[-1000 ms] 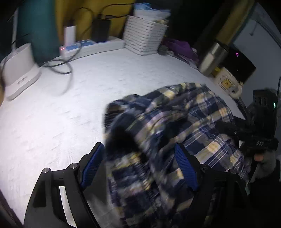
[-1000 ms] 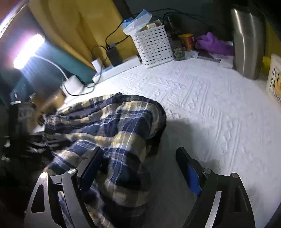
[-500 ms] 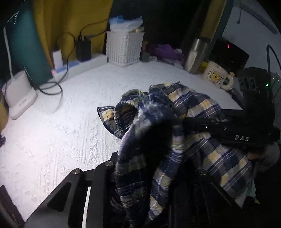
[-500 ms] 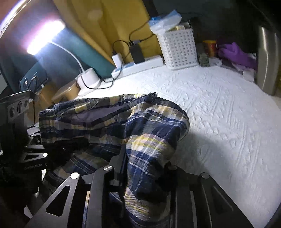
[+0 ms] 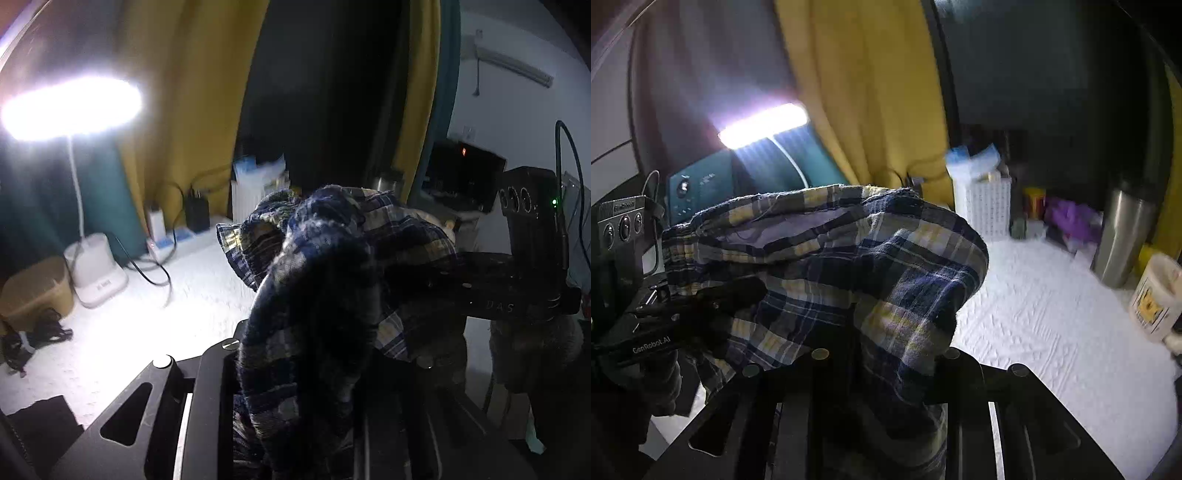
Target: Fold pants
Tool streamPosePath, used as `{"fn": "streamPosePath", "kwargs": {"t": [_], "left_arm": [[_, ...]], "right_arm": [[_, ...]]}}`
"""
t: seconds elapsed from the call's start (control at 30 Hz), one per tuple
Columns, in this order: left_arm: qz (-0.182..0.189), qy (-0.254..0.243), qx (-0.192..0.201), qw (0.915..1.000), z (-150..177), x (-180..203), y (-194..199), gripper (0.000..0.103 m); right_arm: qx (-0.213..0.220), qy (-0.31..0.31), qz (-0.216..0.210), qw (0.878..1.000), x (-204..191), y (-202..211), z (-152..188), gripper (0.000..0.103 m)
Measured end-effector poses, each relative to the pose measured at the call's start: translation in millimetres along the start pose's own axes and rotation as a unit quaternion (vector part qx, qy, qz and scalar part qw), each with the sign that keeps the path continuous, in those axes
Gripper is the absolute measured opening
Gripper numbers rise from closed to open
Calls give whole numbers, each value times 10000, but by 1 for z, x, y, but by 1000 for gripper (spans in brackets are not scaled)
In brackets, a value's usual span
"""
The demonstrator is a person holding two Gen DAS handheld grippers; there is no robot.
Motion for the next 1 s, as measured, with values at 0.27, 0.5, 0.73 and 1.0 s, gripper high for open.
{"fn": "streamPosePath", "kwargs": {"t": [0.27, 0.5, 0.73, 1.0], "left_arm": [[-151, -275, 545, 9980, -22, 8, 53, 20], [-271, -325, 867, 9953, -31, 5, 90, 20], [-427, -465, 1170, 9911, -38, 1, 126, 20], [-716, -470, 1269, 9882, -33, -16, 159, 20]], "right_arm": [[370, 298, -83, 9988, -35, 31, -24, 25], [612, 507, -175, 9967, -63, 52, -37, 25], [855, 686, -317, 9935, -90, 69, -49, 25], [932, 792, -604, 9906, -120, 67, -49, 25]]}}
Point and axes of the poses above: each gripper's, at about its wrist camera, not at the fingertips, and y roughly against the way its jaws point, x to its right, z to its underside, the point moved 5 cm from there along -y, roughly the way its jaws point, and after that the axes turned 12 degrees about x, right-handed, at the moved point
